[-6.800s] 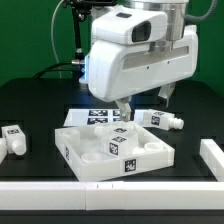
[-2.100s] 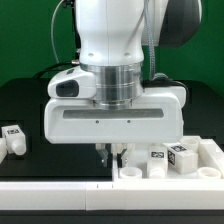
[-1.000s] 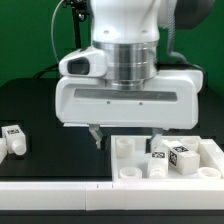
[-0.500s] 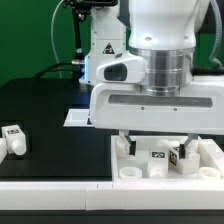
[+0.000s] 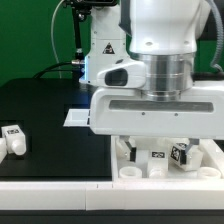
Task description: Assemble square table
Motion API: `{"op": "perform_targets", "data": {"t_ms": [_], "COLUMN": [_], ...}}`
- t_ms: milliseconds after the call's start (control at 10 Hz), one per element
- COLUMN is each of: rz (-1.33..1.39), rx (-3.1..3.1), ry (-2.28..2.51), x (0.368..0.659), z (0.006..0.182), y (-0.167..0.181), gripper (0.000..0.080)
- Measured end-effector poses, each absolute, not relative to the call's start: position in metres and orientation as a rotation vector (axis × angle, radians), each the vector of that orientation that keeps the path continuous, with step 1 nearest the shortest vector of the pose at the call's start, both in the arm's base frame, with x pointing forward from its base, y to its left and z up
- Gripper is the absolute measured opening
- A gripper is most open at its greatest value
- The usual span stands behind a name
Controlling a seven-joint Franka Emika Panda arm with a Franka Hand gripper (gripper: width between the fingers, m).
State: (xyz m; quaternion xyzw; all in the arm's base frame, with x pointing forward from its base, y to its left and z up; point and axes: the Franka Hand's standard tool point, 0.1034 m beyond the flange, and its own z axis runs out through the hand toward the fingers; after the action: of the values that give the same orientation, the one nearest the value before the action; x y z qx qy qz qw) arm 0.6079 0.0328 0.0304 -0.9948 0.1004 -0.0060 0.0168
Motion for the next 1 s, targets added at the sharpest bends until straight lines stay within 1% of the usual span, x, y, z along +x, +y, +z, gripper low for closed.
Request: {"op": "perform_targets", "data": {"t_ms": [200, 500, 700, 900, 1000], "rz": [-0.023, -0.029, -0.03, -0.029, -0.029], "rx": [-3.09, -3.097, -3.098, -3.098, -3.098], "ry": [0.32, 0.304, 0.301, 0.301, 0.301], "x": [0.608, 0.594, 0.594, 0.594, 0.594], "z": [0.03, 0.015, 0.014, 0.014, 0.014], "y": [0.027, 0.035, 0.035, 0.035, 0.035], "gripper": [0.0649, 0.0649, 0.0649, 0.0372, 0.0372]}}
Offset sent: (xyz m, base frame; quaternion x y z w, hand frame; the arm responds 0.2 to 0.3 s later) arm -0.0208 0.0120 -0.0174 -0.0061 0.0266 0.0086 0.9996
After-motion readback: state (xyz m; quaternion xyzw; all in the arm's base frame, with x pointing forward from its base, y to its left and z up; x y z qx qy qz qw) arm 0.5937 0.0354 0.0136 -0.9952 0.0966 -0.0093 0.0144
